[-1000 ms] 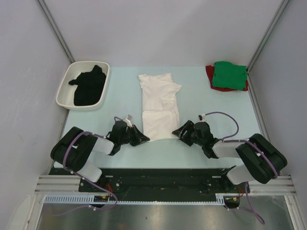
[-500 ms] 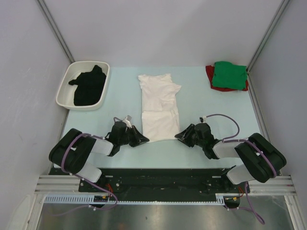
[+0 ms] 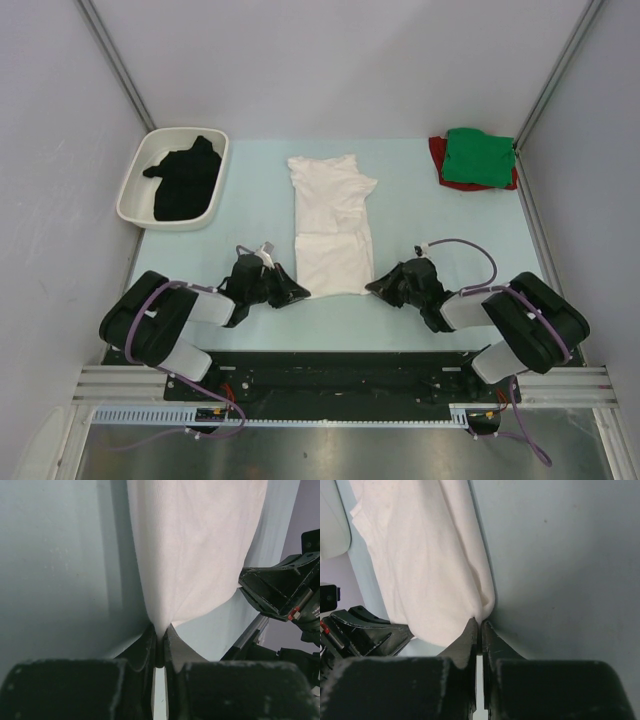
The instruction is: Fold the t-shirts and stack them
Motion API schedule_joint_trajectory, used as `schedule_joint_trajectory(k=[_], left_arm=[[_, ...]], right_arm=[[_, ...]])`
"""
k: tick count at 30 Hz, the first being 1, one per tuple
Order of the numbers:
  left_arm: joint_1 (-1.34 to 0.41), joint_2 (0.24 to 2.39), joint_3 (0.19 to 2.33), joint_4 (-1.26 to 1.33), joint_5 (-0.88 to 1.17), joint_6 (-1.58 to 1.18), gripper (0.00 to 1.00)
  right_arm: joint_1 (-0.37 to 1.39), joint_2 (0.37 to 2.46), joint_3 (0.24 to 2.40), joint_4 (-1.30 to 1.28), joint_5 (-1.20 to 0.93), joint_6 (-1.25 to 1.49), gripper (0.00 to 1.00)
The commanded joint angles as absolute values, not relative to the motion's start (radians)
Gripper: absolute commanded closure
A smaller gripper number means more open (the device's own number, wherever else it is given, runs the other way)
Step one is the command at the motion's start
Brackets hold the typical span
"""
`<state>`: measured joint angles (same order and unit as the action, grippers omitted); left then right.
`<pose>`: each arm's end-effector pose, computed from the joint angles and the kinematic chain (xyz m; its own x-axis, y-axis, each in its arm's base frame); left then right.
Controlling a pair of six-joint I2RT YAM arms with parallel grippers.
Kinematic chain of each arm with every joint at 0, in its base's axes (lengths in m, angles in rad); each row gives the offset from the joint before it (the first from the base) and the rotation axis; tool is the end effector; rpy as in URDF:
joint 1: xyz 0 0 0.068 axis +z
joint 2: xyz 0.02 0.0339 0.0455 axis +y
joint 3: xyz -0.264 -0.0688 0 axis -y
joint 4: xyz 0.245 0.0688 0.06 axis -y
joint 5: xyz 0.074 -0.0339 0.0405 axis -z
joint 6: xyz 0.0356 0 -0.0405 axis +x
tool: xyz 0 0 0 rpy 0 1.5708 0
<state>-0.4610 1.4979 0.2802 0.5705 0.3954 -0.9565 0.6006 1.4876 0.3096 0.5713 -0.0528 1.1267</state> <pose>0.1972 -0.1133 0.1032 -0.8716 -0.4091 -0.2700 -0.0460 0.6168 -0.7858 0.1947 0.1356 0.1108 -0.7440 0.5834 -0.3258 0.1669 0.6344 0.7548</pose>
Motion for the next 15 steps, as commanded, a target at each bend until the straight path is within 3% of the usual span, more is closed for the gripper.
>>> schedule_joint_trajectory(k=[1,4,15], left_arm=[[-0.468,1.5,0.244,0.491,0.383,-0.914,0.91],[-0.469,1.441,0.216,0.473,0.376,-0.917,1.0],[-0.592,0.984,0.097,0.169,0.227,-0.965,1.0]], right_arm=[[0.63,1.509,0.302,0.52,-0.02,1.115,1.0],[0.649,1.436,0.301,0.465,0.0,1.078,1.0],[1.018,0.936,0.293,-0.072,0.409,1.049,1.0]])
